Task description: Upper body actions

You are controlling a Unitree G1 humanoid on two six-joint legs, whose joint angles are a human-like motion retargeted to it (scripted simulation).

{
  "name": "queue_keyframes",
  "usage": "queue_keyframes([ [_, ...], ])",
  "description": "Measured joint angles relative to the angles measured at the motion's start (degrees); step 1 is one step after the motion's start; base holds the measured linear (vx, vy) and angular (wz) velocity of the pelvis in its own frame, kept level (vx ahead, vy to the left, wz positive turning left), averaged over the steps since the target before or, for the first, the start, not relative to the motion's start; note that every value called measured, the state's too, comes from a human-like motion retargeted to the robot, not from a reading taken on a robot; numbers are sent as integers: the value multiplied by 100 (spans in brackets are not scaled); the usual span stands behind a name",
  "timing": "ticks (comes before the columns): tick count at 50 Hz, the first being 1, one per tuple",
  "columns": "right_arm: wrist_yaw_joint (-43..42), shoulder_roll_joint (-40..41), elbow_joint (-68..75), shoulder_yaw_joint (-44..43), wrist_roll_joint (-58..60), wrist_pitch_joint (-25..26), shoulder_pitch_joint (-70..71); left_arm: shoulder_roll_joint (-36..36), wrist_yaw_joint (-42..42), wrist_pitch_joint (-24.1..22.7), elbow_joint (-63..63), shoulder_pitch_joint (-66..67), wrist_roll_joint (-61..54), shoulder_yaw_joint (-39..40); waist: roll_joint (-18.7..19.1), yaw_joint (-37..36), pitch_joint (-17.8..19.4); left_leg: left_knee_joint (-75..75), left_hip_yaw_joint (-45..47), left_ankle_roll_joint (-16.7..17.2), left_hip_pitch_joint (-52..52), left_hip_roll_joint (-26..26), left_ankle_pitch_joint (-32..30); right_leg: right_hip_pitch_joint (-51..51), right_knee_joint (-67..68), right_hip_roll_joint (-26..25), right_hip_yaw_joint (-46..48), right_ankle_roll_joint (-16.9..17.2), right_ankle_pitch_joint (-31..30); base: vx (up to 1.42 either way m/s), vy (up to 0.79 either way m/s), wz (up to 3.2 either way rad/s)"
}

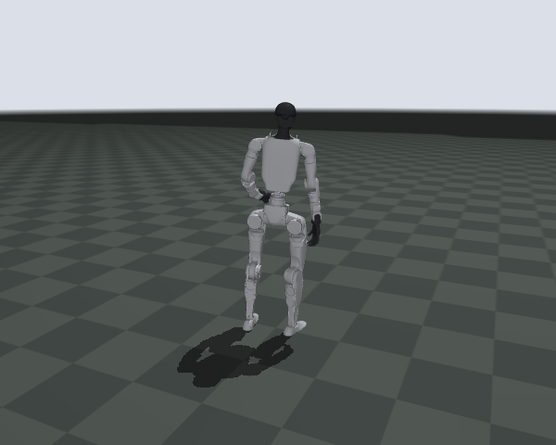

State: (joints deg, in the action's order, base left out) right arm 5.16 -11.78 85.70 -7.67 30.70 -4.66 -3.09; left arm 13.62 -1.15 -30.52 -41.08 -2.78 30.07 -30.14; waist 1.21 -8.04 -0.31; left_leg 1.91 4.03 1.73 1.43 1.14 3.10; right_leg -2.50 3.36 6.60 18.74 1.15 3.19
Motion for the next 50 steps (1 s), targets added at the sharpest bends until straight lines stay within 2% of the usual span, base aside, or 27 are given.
queue_keyframes([
  [5,-24,38,84,3,27,1,25,-84,-346,295,-1486,-37,708,71,-37,84,3,-4,111,6,-28,39,24,-60,1,-38,-159,-3,-39,1,-7,-28],
  [11,-44,74,230,12,24,28,24,-195,-508,917,-2977,-11,1180,211,-84,205,-6,-13,220,15,-62,78,48,-106,-17,-82,-309,-5,-84,1,-7,-22],
  [15,-57,96,393,22,18,60,43,-301,-646,1345,-3929,-57,1171,374,-129,283,-13,-13,263,17,-71,92,64,-131,-26,-99,-378,-5,-103,1,-7,-15],
  [20,-71,104,627,26,60,111,76,-363,-629,1667,-4915,-172,651,545,-173,377,-34,-15,285,20,-74,107,74,-143,-45,-113,-408,1,-124,2,-7,-6],
  [25,-85,96,767,28,114,158,96,-405,-399,1853,-5093,-64,129,715,-184,452,-35,-11,290,22,-74,115,82,-150,-56,-121,-422,3,-136,0,0,0],
  [32,-66,112,832,35,82,183,78,-440,-514,2020,-4910,60,208,743,-193,477,-55,-3,283,20,-67,115,88,-153,-57,-122,-417,1,-138,0,0,0],
  [42,-48,148,758,153,186,208,158,-480,344,2789,-4843,-84,552,590,-203,518,-62,9,248,12,-46,106,83,-150,-47,-110,-372,1,-128,0,0,0],
  [50,-23,159,646,208,231,211,236,-460,297,2788,-4807,-97,656,529,-197,535,-58,8,254,15,-43,108,77,-160,-47,-109,-388,6,-140,0,0,0],
])
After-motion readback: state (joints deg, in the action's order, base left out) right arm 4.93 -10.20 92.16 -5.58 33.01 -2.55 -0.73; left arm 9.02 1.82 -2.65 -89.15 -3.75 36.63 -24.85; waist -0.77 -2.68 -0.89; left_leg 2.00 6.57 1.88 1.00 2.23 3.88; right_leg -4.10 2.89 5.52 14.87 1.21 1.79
